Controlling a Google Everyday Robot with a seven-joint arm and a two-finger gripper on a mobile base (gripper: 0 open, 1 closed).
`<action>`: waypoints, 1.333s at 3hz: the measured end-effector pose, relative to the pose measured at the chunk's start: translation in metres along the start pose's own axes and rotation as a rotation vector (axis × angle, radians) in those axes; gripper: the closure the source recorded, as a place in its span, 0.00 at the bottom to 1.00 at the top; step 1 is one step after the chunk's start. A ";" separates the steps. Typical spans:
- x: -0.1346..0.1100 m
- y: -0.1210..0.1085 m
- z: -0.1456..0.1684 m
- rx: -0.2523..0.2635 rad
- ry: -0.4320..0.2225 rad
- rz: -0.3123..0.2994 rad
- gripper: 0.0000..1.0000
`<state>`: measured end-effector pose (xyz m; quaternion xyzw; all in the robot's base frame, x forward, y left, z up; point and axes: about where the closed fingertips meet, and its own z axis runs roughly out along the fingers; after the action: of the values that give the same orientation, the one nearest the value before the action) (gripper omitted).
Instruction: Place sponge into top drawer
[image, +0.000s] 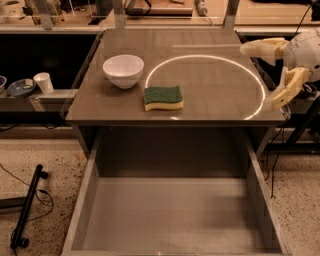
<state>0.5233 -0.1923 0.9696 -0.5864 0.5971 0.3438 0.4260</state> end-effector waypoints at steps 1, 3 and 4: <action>0.001 -0.004 0.004 -0.004 -0.002 -0.002 0.00; 0.005 -0.025 0.020 -0.028 -0.016 -0.009 0.00; 0.006 -0.027 0.023 -0.029 -0.018 -0.008 0.00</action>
Offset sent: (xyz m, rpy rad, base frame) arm 0.0063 0.0052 -0.0063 0.0070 0.0024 0.0312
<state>0.5524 -0.1760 0.9578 -0.5918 0.5859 0.3558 0.4241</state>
